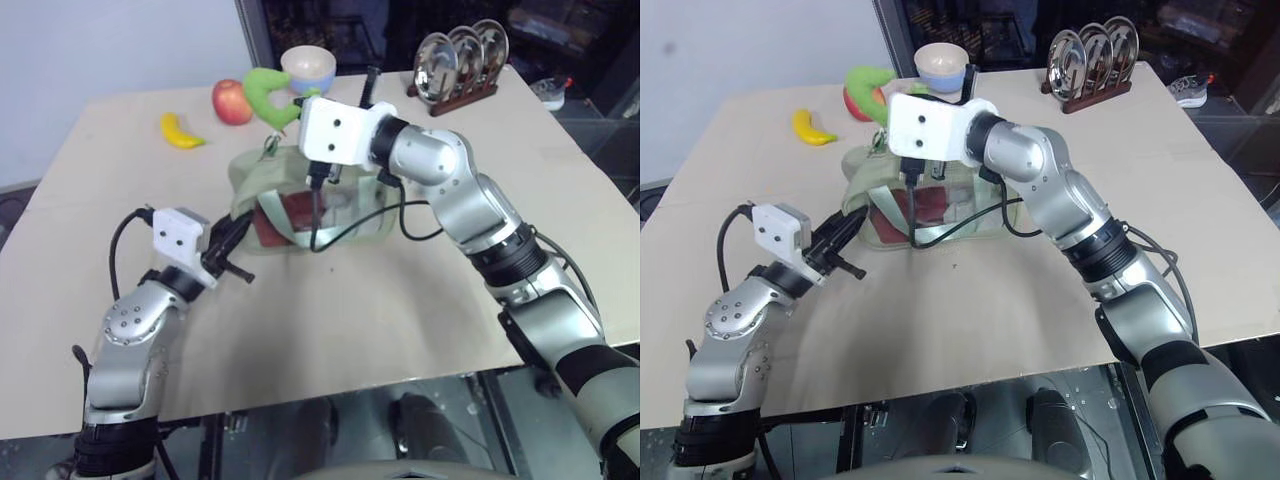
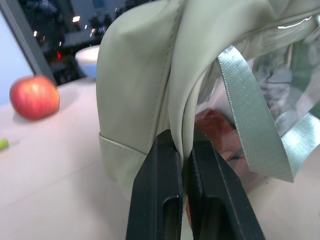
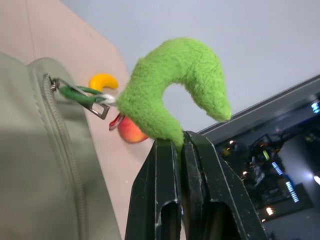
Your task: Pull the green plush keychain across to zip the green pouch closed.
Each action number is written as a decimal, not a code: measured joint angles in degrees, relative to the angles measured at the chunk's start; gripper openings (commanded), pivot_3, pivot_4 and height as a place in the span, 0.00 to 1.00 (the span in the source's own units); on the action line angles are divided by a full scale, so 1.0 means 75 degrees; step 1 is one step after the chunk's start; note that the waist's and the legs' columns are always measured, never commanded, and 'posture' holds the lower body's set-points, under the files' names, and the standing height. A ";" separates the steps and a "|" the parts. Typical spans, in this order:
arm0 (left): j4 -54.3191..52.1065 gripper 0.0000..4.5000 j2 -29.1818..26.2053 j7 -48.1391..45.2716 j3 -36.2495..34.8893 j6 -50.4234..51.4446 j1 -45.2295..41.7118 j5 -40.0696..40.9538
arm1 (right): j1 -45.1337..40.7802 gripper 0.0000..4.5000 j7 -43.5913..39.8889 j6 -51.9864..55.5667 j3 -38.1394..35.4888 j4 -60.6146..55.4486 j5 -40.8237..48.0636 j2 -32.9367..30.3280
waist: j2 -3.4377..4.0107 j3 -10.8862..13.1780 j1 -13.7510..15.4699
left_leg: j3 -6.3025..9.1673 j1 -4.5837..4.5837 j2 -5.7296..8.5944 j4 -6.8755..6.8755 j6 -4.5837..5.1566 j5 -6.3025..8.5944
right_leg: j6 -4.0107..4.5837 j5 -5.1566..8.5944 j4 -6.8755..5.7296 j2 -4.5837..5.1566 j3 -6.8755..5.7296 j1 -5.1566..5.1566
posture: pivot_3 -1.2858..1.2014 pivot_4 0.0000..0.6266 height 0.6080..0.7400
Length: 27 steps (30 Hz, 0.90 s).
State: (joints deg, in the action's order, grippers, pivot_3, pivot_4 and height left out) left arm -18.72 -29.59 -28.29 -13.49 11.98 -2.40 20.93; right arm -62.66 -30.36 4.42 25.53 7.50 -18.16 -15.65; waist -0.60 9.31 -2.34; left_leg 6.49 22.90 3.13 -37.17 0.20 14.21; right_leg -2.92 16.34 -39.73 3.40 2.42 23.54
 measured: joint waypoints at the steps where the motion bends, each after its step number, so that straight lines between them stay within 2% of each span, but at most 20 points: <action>1: -0.0016 0.00 0.0002 0.0011 0.0001 0.0016 0.0002 0.0000 | 0.0014 0.00 0.0025 -0.0048 0.0002 0.0000 -0.0057 0.0000 | 0.0000 0.0000 0.0000 | 0.0000 0.0000 0.0000 0.0000 0.0000 0.0000 | 0.0000 0.0000 0.0000 0.0000 0.0000 0.0000 | 0.52 0.24 1.00; 8: -0.0072 0.00 0.0153 0.0214 -0.0006 0.0116 0.0182 0.0000 | 0.0238 0.00 0.0182 -0.0275 -0.0058 0.0282 -0.0181 -0.0308 | 0.0000 0.0000 0.0002 | -0.0001 -0.0001 0.0000 0.0000 -0.0001 0.0000 | 0.0000 0.0000 0.0000 0.0000 0.0001 -0.0001 | 0.52 0.24 1.00; 14: -0.0068 0.00 0.0240 0.0429 -0.0284 0.0146 0.0361 0.0053 | 0.0305 0.00 0.0659 -0.0030 -0.1019 0.0840 -0.0259 -0.1151 | 0.0000 -0.0001 -0.0022 | -0.0021 -0.0010 -0.0004 0.0006 0.0001 0.0000 | 0.0000 0.0000 -0.0002 -0.0005 0.0017 -0.0002 | 0.52 0.24 1.00; 19: -0.0049 0.00 0.0249 0.0433 -0.0280 0.0163 0.0333 0.0078 | 0.0477 0.00 0.0706 0.0098 -0.1111 0.0929 -0.0194 -0.1133 | 0.0000 -0.0001 -0.0022 | -0.0038 -0.0015 -0.0028 0.0008 0.0005 0.0003 | 0.0001 0.0000 -0.0003 -0.0028 0.0029 0.0001 | 0.52 0.24 1.00; 23: 0.0028 0.00 0.0319 0.0433 -0.0277 0.0198 0.0248 0.0147 | 0.0977 0.00 0.0906 0.0148 -0.1219 0.1390 -0.0138 -0.1166 | -0.0007 -0.0005 0.0004 | -0.0042 -0.0014 -0.0017 -0.0001 0.0008 0.0004 | 0.0000 0.0000 0.0001 -0.0024 0.0029 -0.0007 | 0.52 0.24 1.00; 27: 0.0011 0.00 0.0386 0.0487 -0.0282 0.0259 0.0228 0.0201 | 0.1939 0.00 0.1298 -0.0116 -0.1117 0.2110 -0.0436 -0.1228 | -0.0008 -0.0006 -0.0023 | -0.0054 -0.0016 -0.0025 0.0004 0.0002 0.0001 | 0.0000 0.0000 -0.0003 -0.0025 0.0040 -0.0001 | 0.52 0.24 1.00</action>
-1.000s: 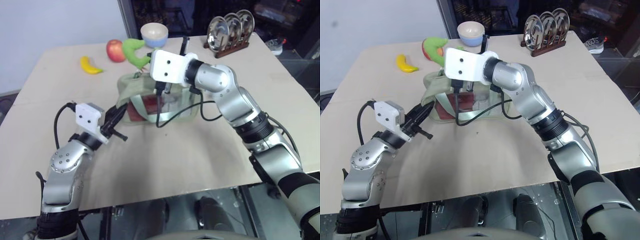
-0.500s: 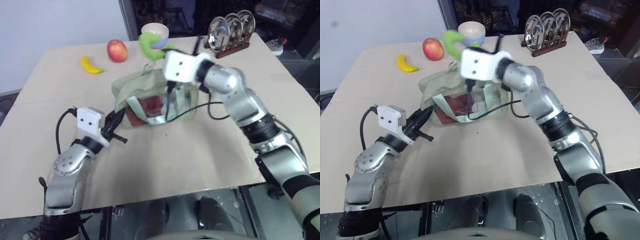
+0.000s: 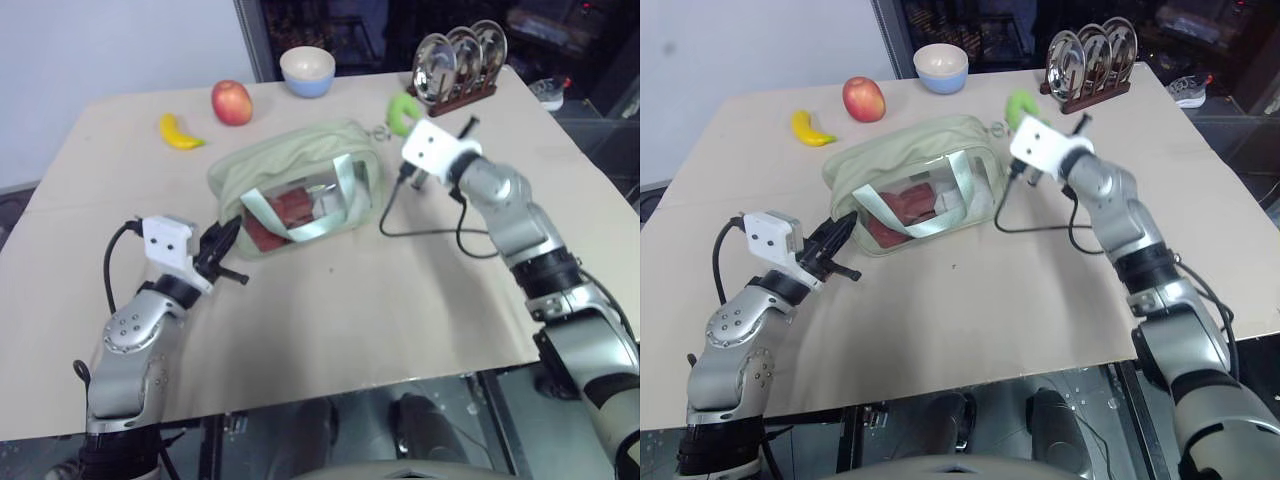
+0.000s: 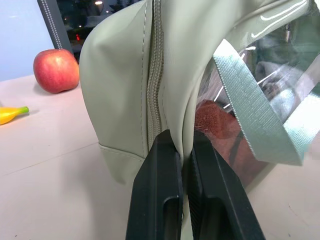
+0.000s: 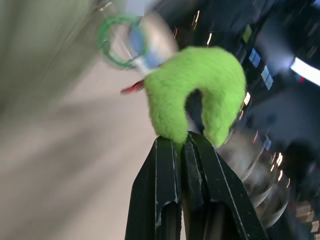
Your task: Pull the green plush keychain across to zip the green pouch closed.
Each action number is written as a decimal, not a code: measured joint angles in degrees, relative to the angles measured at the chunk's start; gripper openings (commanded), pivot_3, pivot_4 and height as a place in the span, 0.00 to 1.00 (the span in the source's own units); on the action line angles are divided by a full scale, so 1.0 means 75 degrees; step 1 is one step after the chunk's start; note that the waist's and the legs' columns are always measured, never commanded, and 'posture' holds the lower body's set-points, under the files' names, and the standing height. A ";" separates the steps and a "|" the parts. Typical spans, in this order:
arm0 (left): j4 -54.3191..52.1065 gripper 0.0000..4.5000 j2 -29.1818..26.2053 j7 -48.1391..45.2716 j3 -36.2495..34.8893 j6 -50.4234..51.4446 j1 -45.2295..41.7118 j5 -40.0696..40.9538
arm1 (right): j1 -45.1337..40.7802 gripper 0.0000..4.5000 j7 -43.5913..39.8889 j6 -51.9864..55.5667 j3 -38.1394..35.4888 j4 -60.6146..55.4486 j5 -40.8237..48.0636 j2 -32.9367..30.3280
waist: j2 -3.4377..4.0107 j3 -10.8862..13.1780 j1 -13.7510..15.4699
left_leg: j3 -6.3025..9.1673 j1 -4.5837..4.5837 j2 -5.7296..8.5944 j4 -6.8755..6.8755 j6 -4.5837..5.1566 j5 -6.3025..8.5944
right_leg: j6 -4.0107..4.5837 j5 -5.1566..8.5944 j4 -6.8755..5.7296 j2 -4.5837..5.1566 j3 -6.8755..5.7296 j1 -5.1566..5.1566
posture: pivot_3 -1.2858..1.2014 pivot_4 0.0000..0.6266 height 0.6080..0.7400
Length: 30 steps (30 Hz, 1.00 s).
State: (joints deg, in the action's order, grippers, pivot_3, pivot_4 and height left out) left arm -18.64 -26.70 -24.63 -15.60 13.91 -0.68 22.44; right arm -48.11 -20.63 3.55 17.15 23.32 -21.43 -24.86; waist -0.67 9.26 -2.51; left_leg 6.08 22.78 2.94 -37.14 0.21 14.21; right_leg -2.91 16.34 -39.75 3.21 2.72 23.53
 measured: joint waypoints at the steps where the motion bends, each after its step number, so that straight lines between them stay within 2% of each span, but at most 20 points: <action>1: -0.0017 0.00 0.0023 0.0014 0.0000 0.0036 -0.0001 0.0027 | 0.0161 0.00 0.0101 -0.0040 0.0070 0.0081 -0.0138 -0.0005 | 0.0002 0.0001 -0.0031 | -0.0015 -0.0003 -0.0007 0.0003 0.0000 0.0000 | 0.0000 0.0000 -0.0006 -0.0008 0.0017 0.0009 | 0.52 0.24 1.00; 13: -0.0022 0.00 0.0223 0.0286 -0.0038 0.0321 -0.0096 0.0220 | 0.0774 0.00 0.0643 -0.0331 0.0514 0.0535 -0.0709 0.0412 | 0.0004 -0.0006 -0.0072 | -0.0026 -0.0046 -0.0013 -0.0001 0.0018 0.0010 | -0.0002 -0.0001 -0.0014 -0.0023 0.0026 -0.0020 | 0.52 0.24 1.00; 19: -0.0078 0.00 0.0232 0.0315 -0.0042 0.0390 0.0004 0.0260 | 0.0819 0.00 0.0793 -0.0504 0.0654 0.0927 -0.0824 0.0732 | 0.0000 -0.0010 -0.0126 | -0.0034 -0.0141 -0.0014 0.0025 0.0034 0.0020 | -0.0002 0.0000 0.0003 -0.0038 0.0034 -0.0109 | 0.52 0.24 1.00; 30: -0.0135 0.00 0.0232 0.0321 -0.0054 0.0444 0.0054 0.0275 | 0.0704 0.00 0.1055 -0.1076 0.1151 0.1581 -0.1385 0.0632 | -0.0006 -0.0024 -0.0173 | -0.0033 -0.0153 -0.0014 0.0024 0.0034 0.0020 | -0.0002 0.0000 0.0002 -0.0042 0.0034 -0.0122 | 0.52 0.24 1.00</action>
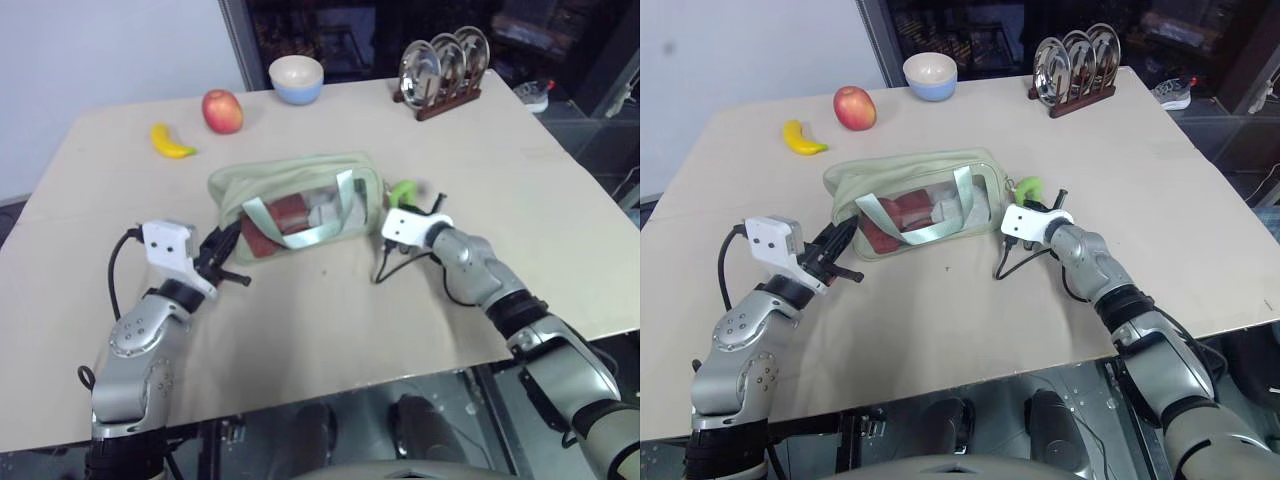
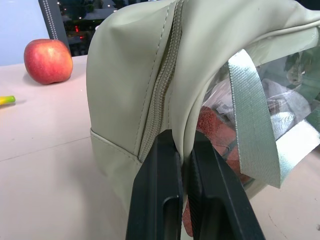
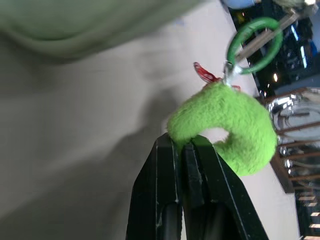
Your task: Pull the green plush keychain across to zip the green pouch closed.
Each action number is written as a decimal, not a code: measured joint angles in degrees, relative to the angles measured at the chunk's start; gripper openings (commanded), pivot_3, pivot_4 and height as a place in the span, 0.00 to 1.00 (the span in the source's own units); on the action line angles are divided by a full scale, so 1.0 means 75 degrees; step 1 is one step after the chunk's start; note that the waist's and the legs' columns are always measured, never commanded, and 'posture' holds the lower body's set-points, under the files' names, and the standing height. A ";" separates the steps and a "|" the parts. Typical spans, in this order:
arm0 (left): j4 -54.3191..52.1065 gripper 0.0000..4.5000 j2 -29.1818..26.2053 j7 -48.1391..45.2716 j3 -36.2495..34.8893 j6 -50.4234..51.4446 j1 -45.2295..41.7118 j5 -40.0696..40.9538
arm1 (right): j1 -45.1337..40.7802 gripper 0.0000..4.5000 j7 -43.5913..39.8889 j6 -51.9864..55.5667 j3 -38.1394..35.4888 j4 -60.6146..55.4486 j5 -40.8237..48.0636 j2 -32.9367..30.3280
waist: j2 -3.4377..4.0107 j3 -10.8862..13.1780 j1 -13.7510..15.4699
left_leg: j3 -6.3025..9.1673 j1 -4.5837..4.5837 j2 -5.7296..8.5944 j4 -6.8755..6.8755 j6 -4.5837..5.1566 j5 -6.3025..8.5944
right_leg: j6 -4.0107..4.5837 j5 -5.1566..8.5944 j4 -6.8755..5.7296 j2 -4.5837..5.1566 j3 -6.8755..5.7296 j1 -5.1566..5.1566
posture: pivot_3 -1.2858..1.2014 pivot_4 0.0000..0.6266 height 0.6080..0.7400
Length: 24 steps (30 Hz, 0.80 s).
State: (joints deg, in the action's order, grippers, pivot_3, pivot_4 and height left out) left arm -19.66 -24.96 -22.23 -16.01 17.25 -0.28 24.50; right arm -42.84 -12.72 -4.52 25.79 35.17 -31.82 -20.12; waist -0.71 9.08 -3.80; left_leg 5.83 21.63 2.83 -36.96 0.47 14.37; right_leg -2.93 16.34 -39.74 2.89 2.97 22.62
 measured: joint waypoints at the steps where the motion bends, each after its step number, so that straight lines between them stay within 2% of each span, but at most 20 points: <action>1: 0.0005 0.00 0.0000 0.0000 0.0000 0.0010 -0.0006 0.0000 | -0.0058 0.00 0.0083 -0.0126 0.0082 0.0105 -0.0097 -0.0038 | -0.0007 -0.0008 0.0000 | 0.0000 -0.0003 0.0000 0.0000 0.0000 0.0000 | 0.0000 0.0000 0.0001 0.0000 -0.0001 -0.0005 | 0.52 0.24 1.00; 4: 0.0023 0.00 0.0000 0.0000 0.0000 0.0039 -0.0034 -0.0001 | -0.0100 0.00 0.0242 -0.0307 0.0170 0.0276 -0.0232 -0.0046 | -0.0043 -0.0039 0.0001 | 0.0001 -0.0004 0.0001 0.0000 0.0000 0.0000 | 0.0000 0.0000 0.0002 0.0000 -0.0002 -0.0008 | 0.52 0.24 1.00; 13: 0.0408 0.00 -0.0005 -0.0177 0.0059 -0.0216 -0.0300 -0.0067 | -0.0402 0.00 0.0595 -0.0795 0.0414 0.0736 -0.0644 -0.0360 | -0.0046 -0.0041 0.0051 | 0.0008 -0.0003 0.0005 -0.0002 0.0000 0.0000 | 0.0000 0.0000 0.0002 0.0003 -0.0010 -0.0012 | 0.52 0.24 1.00; 17: 0.0449 0.00 -0.0018 -0.0565 0.0103 -0.0347 -0.0356 0.0036 | 0.0099 0.00 -0.0015 -0.0525 -0.0494 0.0215 0.0488 -0.0308 | -0.0045 -0.0034 0.0143 | 0.0021 0.0018 0.0005 -0.0005 0.0000 0.0000 | 0.0000 0.0000 0.0013 0.0006 -0.0021 -0.0005 | 0.52 0.24 1.00; 18: 0.0449 0.00 -0.0070 -0.0735 0.0093 -0.0363 -0.0354 0.0084 | 0.0314 0.15 -0.0477 -0.0262 -0.0825 -0.0253 0.0991 -0.0297 | -0.0044 -0.0032 0.0162 | 0.0022 0.0021 0.0005 -0.0004 0.0001 0.0000 | 0.0000 0.0000 0.0016 0.0011 -0.0021 -0.0002 | 0.52 0.24 1.00; 19: 0.0451 0.16 -0.0091 -0.0793 0.0088 -0.0366 -0.0353 0.0099 | 0.0368 0.25 -0.0641 -0.0164 -0.0909 -0.0392 0.1148 -0.0300 | -0.0043 -0.0031 0.0174 | 0.0030 0.0027 0.0004 -0.0003 0.0001 0.0000 | 0.0000 0.0000 0.0025 0.0015 -0.0029 -0.0001 | 0.52 0.24 1.00; 20: 0.0451 0.22 -0.0103 -0.0924 0.0075 -0.0391 -0.0355 0.0174 | 0.0596 0.34 -0.1020 0.0129 -0.1172 -0.0875 0.1515 -0.0322 | -0.0040 -0.0029 0.0194 | 0.0047 0.0039 0.0003 0.0001 0.0001 0.0000 | 0.0000 0.0000 0.0042 0.0017 -0.0045 0.0000 | 0.52 0.24 1.00; 23: 0.0456 0.52 -0.0218 -0.1205 0.0061 -0.0351 -0.0336 0.0354 | 0.1057 0.65 -0.1638 0.0720 -0.1559 -0.1918 0.2199 -0.0389 | -0.0034 -0.0023 0.0218 | 0.0070 0.0059 0.0004 0.0012 0.0001 0.0001 | 0.0000 -0.0001 0.0073 0.0034 -0.0063 0.0004 | 0.52 0.24 1.00; 24: 0.0444 0.53 -0.0311 -0.1361 0.0025 -0.0321 -0.0289 0.0490 | 0.1337 0.78 -0.1998 0.1134 -0.1810 -0.2633 0.2602 -0.0471 | -0.0028 -0.0019 0.0224 | 0.0081 0.0073 0.0004 0.0018 0.0000 0.0000 | 0.0000 -0.0001 0.0093 0.0035 -0.0071 0.0009 | 0.52 0.24 1.00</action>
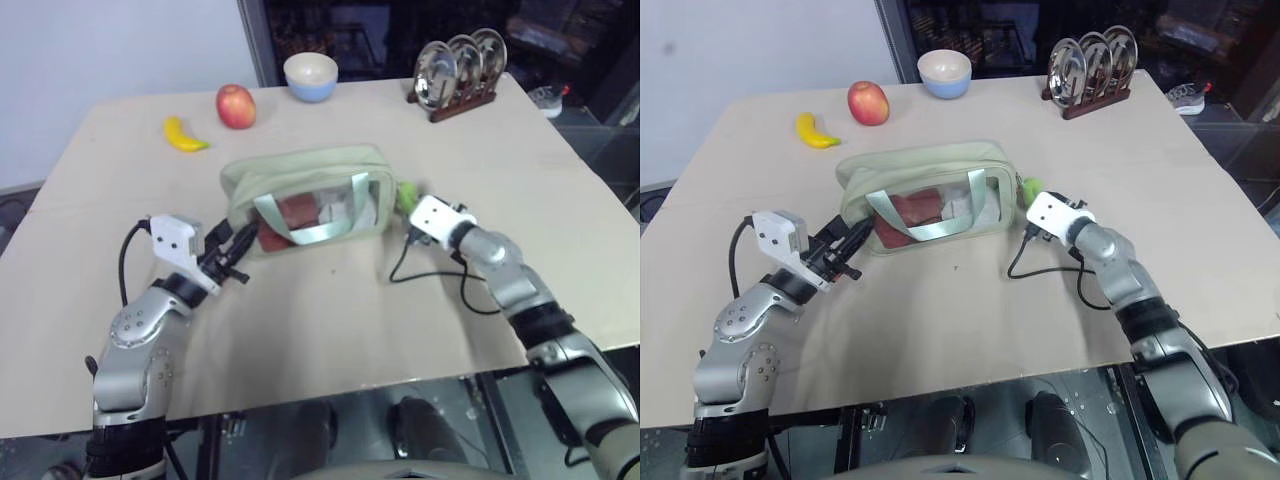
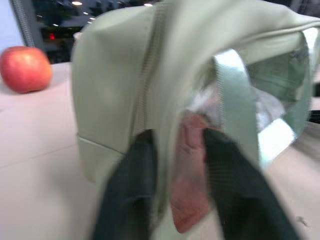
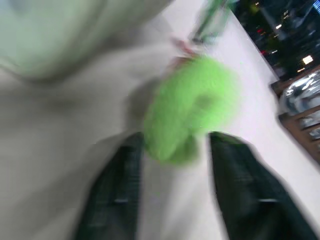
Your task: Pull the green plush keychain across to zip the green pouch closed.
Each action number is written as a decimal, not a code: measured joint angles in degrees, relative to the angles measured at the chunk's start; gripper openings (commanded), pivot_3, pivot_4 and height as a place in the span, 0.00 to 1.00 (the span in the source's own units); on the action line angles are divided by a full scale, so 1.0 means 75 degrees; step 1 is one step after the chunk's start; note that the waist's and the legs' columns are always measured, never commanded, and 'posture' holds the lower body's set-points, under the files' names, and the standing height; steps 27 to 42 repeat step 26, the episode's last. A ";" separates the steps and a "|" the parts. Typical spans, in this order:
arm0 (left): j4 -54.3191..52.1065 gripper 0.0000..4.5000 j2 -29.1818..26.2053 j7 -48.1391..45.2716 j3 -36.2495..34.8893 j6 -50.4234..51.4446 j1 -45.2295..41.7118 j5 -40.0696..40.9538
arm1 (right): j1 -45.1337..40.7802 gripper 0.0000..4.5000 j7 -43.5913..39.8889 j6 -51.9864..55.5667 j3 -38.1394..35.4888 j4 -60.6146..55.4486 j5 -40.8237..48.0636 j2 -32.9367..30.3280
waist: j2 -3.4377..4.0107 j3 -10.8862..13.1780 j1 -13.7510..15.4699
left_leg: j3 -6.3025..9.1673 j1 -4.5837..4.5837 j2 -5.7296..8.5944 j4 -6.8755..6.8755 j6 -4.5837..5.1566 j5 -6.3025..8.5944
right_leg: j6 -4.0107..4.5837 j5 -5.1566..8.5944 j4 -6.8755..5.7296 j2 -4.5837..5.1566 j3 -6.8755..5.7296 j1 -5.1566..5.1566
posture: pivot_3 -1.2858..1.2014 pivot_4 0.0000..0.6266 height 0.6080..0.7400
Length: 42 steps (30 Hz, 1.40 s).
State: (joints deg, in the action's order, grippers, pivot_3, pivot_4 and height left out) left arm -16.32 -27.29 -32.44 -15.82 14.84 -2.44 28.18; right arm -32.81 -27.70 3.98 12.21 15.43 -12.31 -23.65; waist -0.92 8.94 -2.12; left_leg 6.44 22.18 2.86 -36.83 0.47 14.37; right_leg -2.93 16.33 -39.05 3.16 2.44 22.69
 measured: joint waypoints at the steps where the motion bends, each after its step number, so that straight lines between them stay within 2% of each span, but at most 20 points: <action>1: -0.0026 0.53 -0.0100 -0.0142 -0.0097 0.0014 0.0148 0.0105 | 0.0261 0.92 -0.0352 0.0425 -0.0265 -0.0747 0.0434 -0.0157 | 0.0002 0.0001 0.0008 | 0.0003 0.0007 0.0001 0.0011 0.0000 0.0000 | 0.0000 0.0000 0.0020 0.0005 -0.0002 0.0001 | 0.52 0.24 1.00; 2: -0.0044 0.53 -0.0135 -0.0203 -0.0173 0.0023 0.0248 0.0168 | 0.0390 0.99 -0.0522 0.0644 -0.0413 -0.1093 0.0643 -0.0256 | 0.0002 0.0001 0.0010 | 0.0006 0.0007 0.0002 0.0016 0.0000 0.0001 | 0.0000 0.0000 0.0026 0.0009 -0.0003 0.0001 | 0.52 0.24 1.00; 7: -0.0409 0.53 -0.0308 -0.0473 -0.0634 0.0154 0.0984 0.0565 | 0.1628 0.99 -0.1457 0.2052 -0.1207 -0.3341 0.1921 -0.0934 | 0.0002 0.0001 0.0030 | 0.0034 0.0061 0.0001 0.0042 0.0000 0.0002 | 0.0001 0.0001 0.0072 0.0019 -0.0005 0.0036 | 0.52 0.24 1.00; 16: -0.1173 0.53 -0.0470 -0.0528 -0.1274 0.0469 0.1905 0.1078 | 0.3294 0.99 -0.1842 0.3579 -0.2118 -0.5494 0.3342 -0.1524 | 0.0002 0.0001 0.0107 | 0.0032 0.0066 0.0006 0.0041 0.0003 0.0004 | 0.0000 0.0001 0.0068 0.0027 -0.0010 0.0040 | 0.52 0.24 1.00; 19: -0.1293 0.53 -0.0478 -0.0530 -0.1519 0.0504 0.2272 0.1218 | 0.3879 0.99 -0.1950 0.3828 -0.2350 -0.5851 0.3745 -0.1738 | 0.0003 0.0002 0.0173 | 0.0031 0.0066 0.0006 0.0041 0.0003 0.0004 | 0.0000 0.0001 0.0068 0.0027 -0.0010 0.0040 | 0.52 0.24 1.00; 23: -0.1327 0.53 -0.0478 -0.0510 -0.1607 0.0512 0.2404 0.1239 | 0.4112 0.99 -0.1935 0.3850 -0.2447 -0.5924 0.3855 -0.1898 | 0.0002 0.0001 0.0199 | 0.0034 0.0058 0.0007 0.0030 0.0003 0.0004 | 0.0000 0.0001 0.0068 0.0027 -0.0018 0.0020 | 0.52 0.24 1.00; 42: -0.1353 0.53 -0.0479 -0.0497 -0.1612 0.0514 0.2424 0.1265 | 0.4178 0.99 -0.1932 0.3758 -0.2451 -0.5912 0.3849 -0.1945 | 0.0002 0.0001 0.0199 | 0.0035 0.0056 0.0007 0.0026 0.0004 0.0004 | 0.0000 0.0001 0.0068 0.0027 -0.0021 0.0016 | 0.52 0.24 1.00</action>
